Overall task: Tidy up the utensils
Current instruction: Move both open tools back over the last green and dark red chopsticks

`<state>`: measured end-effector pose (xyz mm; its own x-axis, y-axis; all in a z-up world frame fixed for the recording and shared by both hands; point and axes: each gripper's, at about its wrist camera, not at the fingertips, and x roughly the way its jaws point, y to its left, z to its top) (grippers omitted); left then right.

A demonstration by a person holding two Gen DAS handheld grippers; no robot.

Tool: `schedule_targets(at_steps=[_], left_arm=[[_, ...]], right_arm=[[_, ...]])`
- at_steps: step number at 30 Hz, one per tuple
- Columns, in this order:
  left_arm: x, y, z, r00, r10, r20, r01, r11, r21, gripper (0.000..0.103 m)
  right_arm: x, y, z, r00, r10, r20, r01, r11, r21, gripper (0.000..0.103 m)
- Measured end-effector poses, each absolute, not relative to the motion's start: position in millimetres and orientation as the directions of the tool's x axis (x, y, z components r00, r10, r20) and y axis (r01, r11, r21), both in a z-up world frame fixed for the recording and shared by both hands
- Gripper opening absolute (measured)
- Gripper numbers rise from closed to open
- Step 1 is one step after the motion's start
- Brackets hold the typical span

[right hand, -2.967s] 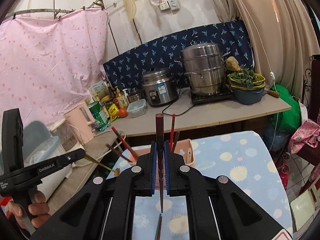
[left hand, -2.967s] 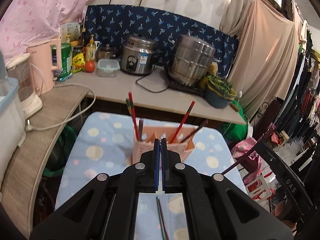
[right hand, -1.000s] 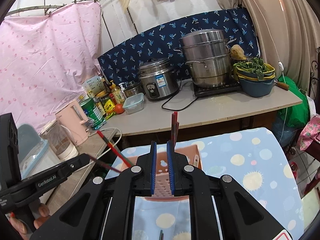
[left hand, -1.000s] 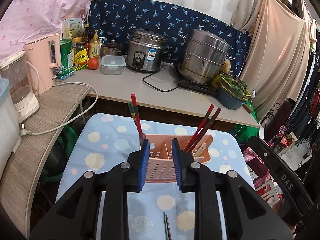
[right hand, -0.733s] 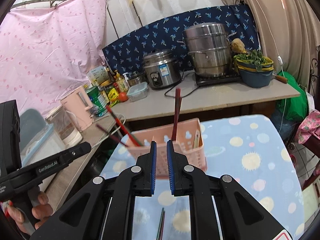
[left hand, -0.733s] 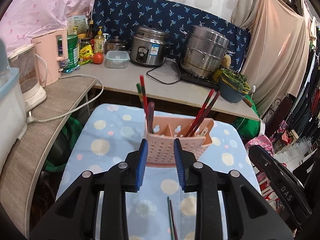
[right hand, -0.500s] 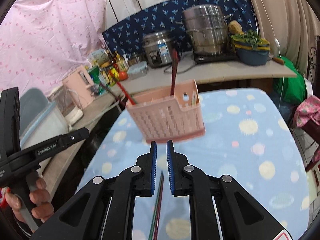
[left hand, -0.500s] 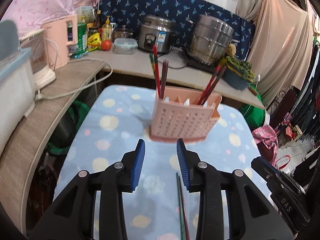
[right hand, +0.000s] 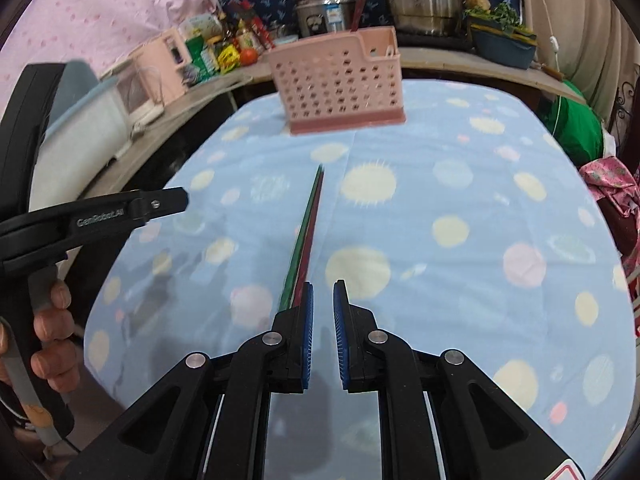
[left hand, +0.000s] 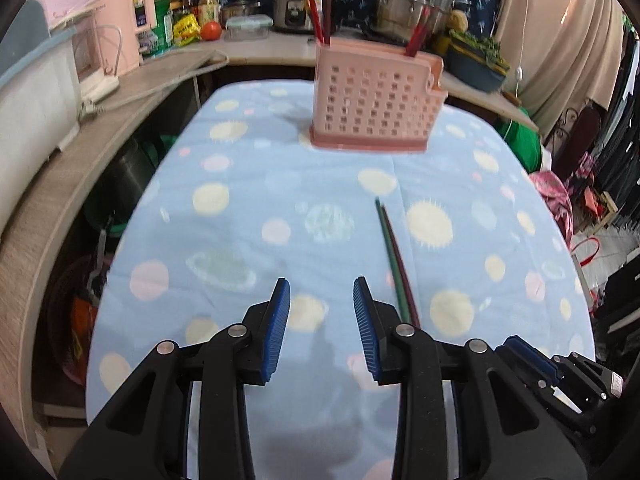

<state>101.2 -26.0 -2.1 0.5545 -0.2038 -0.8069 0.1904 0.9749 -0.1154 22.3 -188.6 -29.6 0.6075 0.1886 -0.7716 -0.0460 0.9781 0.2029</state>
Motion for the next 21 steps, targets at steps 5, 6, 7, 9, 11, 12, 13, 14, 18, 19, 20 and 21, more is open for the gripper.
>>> schedule_targets(at_steps=[5, 6, 7, 9, 11, 12, 13, 14, 18, 19, 20, 21], left_arm=[[85.5, -21.6, -27.9, 0.501, -0.185, -0.845, 0.18, 0.978, -0.107, 0.032], [83.8, -21.4, -30.5, 0.495, -0.182, -0.85, 0.179, 0.978, -0.105, 0.032], [82.5, -20.7, -33.0, 0.489, -0.179, -0.853, 0.177, 0.979, -0.104, 0.032], [80.4, -20.0, -35.5, 0.482, -0.178, -0.858, 0.176, 0.979, -0.104, 0.032], [78.9, -19.8, -36.6, 0.48, -0.178, -0.859, 0.177, 0.979, -0.104, 0.032], [78.7, -20.5, -36.8, 0.479, -0.179, -0.859, 0.179, 0.978, -0.104, 0.032], [78.2, -20.7, -37.1, 0.478, -0.18, -0.86, 0.18, 0.978, -0.105, 0.032], [78.7, -21.1, -36.8, 0.477, -0.182, -0.86, 0.182, 0.978, -0.105, 0.032], [78.3, -22.7, -39.0, 0.473, -0.181, -0.862, 0.187, 0.977, -0.102, 0.034], [78.1, -23.2, -39.9, 0.47, -0.182, -0.864, 0.189, 0.977, -0.103, 0.034], [78.1, -23.4, -40.7, 0.467, -0.183, -0.865, 0.19, 0.976, -0.104, 0.034], [78.1, -23.6, -41.5, 0.465, -0.184, -0.866, 0.191, 0.976, -0.105, 0.034]], right_arm=[[12.1, -175.8, -48.9, 0.568, 0.211, -0.795, -0.06, 0.975, 0.216, 0.012], [11.2, -174.2, -51.7, 0.562, 0.216, -0.798, -0.062, 0.974, 0.22, 0.012], [11.0, -172.4, -53.4, 0.558, 0.219, -0.801, -0.063, 0.973, 0.222, 0.012], [12.0, -169.6, -56.2, 0.549, 0.221, -0.806, -0.068, 0.973, 0.22, 0.012], [13.8, -167.0, -57.9, 0.543, 0.224, -0.809, -0.072, 0.973, 0.22, 0.012], [14.3, -165.7, -59.1, 0.54, 0.225, -0.811, -0.074, 0.973, 0.22, 0.012], [15.0, -165.6, -59.8, 0.538, 0.225, -0.812, -0.076, 0.973, 0.219, 0.012], [15.5, -164.8, -61.0, 0.535, 0.225, -0.814, -0.077, 0.973, 0.219, 0.012], [17.4, -163.8, -66.1, 0.522, 0.227, -0.822, -0.075, 0.972, 0.221, 0.012], [17.9, -164.0, -67.8, 0.519, 0.224, -0.825, -0.071, 0.973, 0.219, 0.012], [18.3, -164.5, -69.2, 0.517, 0.224, -0.826, -0.069, 0.973, 0.22, 0.012], [18.7, -165.0, -69.9, 0.518, 0.225, -0.825, -0.067, 0.972, 0.224, 0.012]])
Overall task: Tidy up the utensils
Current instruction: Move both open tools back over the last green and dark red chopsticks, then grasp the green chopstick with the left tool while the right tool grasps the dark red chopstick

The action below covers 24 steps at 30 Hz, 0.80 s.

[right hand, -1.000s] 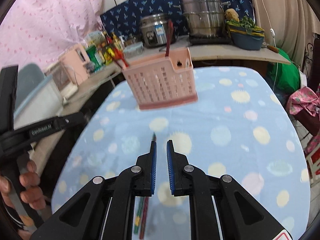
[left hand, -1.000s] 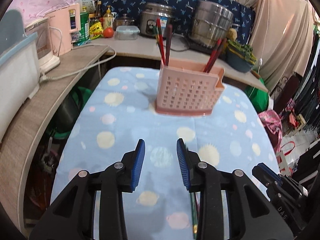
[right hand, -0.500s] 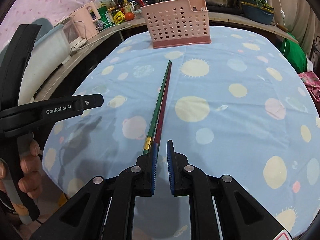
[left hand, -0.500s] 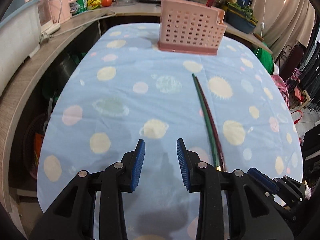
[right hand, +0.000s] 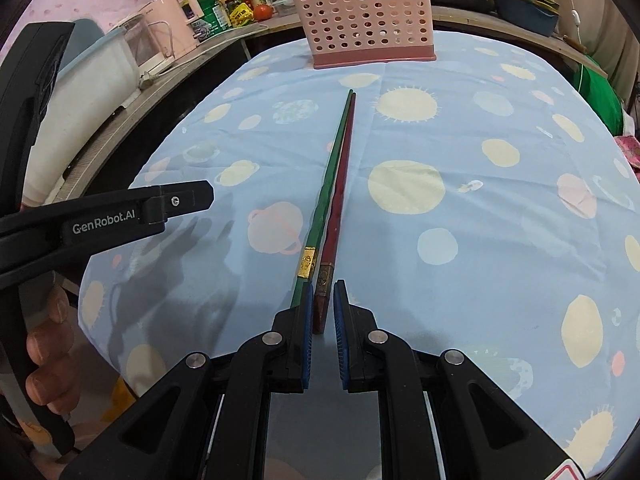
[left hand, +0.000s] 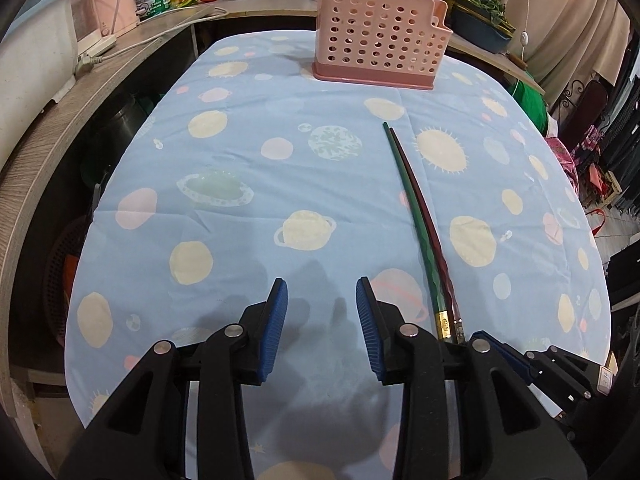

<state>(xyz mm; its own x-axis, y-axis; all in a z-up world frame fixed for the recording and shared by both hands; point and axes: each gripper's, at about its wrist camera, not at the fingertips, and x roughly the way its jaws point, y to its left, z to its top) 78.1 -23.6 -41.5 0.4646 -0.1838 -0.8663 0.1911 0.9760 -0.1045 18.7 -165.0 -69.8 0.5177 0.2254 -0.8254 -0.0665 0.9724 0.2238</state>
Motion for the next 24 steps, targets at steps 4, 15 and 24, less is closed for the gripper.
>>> schedule_targets(at_steps=[4, 15, 24], left_arm=[[76.4, -27.3, -43.6, 0.456, -0.187, -0.87, 0.202, 0.974, -0.104, 0.034], [73.6, -38.4, -44.9, 0.447, -0.194, -0.873, 0.234, 0.967, -0.095, 0.041], [73.3, -42.7, -47.3, 0.432, -0.2, -0.88, 0.247, 0.964, -0.098, 0.042]], right_arm=[[19.4, -166.3, -70.9, 0.525, 0.215, -0.823, -0.064, 0.975, 0.213, 0.012], [24.2, -165.1, -74.1, 0.519, 0.212, -0.828, -0.069, 0.976, 0.207, 0.012], [28.5, -176.8, -74.6, 0.532, 0.178, -0.828, -0.014, 0.979, 0.202, 0.007]])
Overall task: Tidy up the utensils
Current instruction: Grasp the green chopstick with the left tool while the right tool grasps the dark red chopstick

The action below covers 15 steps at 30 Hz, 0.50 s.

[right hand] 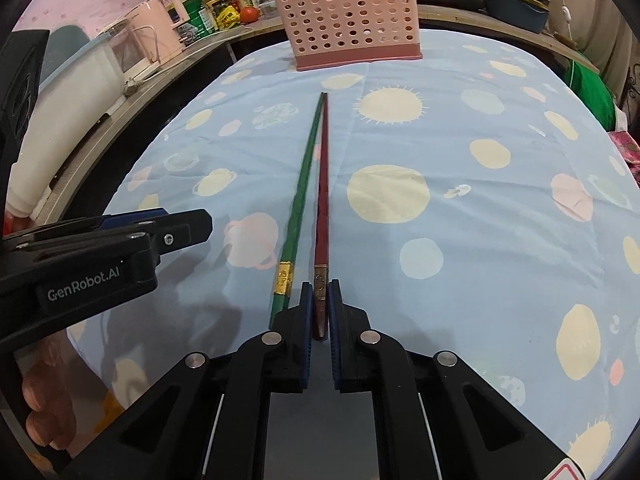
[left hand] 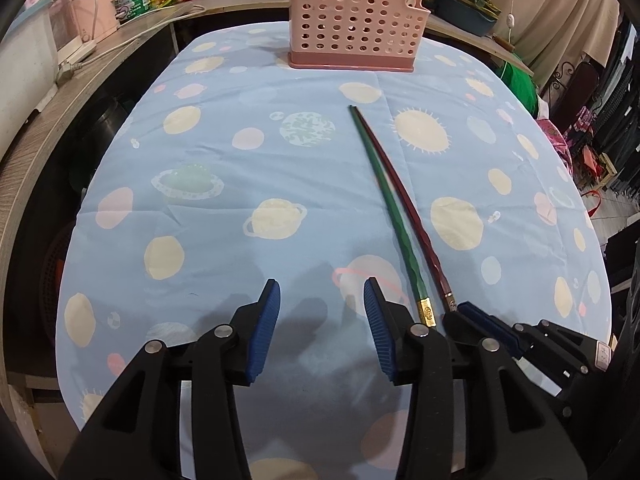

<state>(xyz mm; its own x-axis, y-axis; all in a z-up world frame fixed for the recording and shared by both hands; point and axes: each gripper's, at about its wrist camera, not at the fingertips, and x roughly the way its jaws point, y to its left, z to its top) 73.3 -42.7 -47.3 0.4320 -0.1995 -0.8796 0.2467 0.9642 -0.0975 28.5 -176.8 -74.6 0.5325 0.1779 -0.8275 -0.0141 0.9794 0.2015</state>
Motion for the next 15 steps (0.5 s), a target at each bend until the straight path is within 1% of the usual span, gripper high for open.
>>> schedule_targets(at_steps=[3, 15], left_arm=[[71.9, -48.5, -49.3, 0.421, -0.212, -0.882, 0.262, 0.959, -0.106, 0.048], [62.3, -87.1, -62.0, 0.351, -0.267, -0.898, 0.363, 0.922, -0.132, 0.048]], right_arm=[[27.9, -188.3, -74.4, 0.534, 0.163, -0.829, 0.019, 0.979, 0.205, 0.007], [21.0, -215.3, -74.7, 0.537, 0.15, -0.83, 0.078, 0.971, 0.226, 0.007]])
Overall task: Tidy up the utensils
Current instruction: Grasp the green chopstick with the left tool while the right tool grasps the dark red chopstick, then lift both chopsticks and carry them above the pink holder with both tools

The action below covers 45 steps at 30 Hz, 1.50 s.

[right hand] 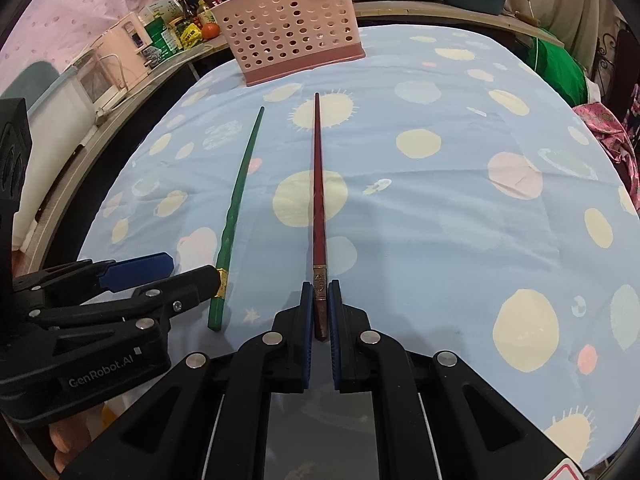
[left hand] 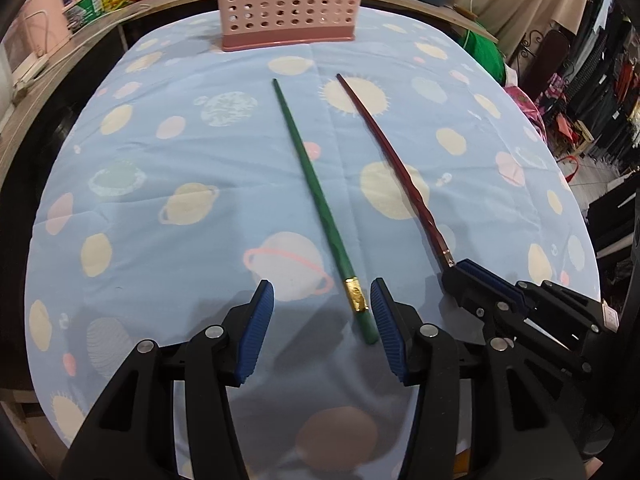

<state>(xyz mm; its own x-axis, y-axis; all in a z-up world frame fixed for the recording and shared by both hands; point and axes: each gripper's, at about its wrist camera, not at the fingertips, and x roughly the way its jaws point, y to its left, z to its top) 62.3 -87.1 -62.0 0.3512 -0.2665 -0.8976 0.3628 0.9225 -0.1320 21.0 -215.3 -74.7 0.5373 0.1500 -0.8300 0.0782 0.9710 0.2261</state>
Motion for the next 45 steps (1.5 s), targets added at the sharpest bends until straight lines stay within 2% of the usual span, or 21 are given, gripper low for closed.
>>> schedule_targets(at_steps=[5, 7, 8, 9, 11, 16, 22, 36, 45], left_arm=[[61.9, -89.5, -69.2, 0.344, -0.257, -0.903, 0.355, 0.926, -0.128, 0.044], [61.5, -87.6, -68.7, 0.345, -0.263, -0.901, 0.352, 0.926, -0.135, 0.031], [61.6, -86.4, -68.7, 0.342, -0.265, -0.902, 0.353, 0.925, -0.139, 0.02], [61.6, -85.5, -69.0, 0.339, -0.266, -0.902, 0.352, 0.925, -0.14, 0.014], [61.6, -83.0, -69.1, 0.331, -0.275, -0.903, 0.35, 0.924, -0.153, 0.008], [61.6, -74.7, -64.0, 0.337, -0.277, -0.9, 0.326, 0.931, -0.164, 0.007], [62.5, -59.3, -34.4, 0.401, -0.288, -0.869, 0.296, 0.939, -0.175, 0.007], [102.3, -24.5, 69.8, 0.604, -0.312, -0.733, 0.226, 0.949, -0.218, 0.007], [152.2, -21.9, 122.5, 0.702, -0.299, -0.646, 0.211, 0.954, -0.211, 0.007]], right_arm=[[20.5, -213.8, -75.6, 0.537, 0.157, -0.829, 0.073, 0.97, 0.231, 0.007], [19.9, -212.5, -75.7, 0.537, 0.158, -0.829, 0.069, 0.971, 0.23, 0.007], [20.2, -211.8, -75.7, 0.536, 0.159, -0.829, 0.068, 0.971, 0.23, 0.007], [20.5, -211.8, -75.6, 0.536, 0.161, -0.829, 0.066, 0.971, 0.231, 0.007], [20.7, -211.0, -75.6, 0.536, 0.163, -0.829, 0.063, 0.971, 0.231, 0.007], [18.5, -208.2, -69.2, 0.545, 0.168, -0.821, 0.051, 0.971, 0.233, 0.007], [17.1, -204.5, -38.0, 0.594, 0.186, -0.783, 0.02, 0.969, 0.246, 0.007], [59.7, -225.5, 66.5, 0.761, 0.182, -0.623, -0.01, 0.963, 0.269, 0.007], [106.6, -231.0, 110.4, 0.823, 0.177, -0.54, -0.033, 0.963, 0.266, 0.007]])
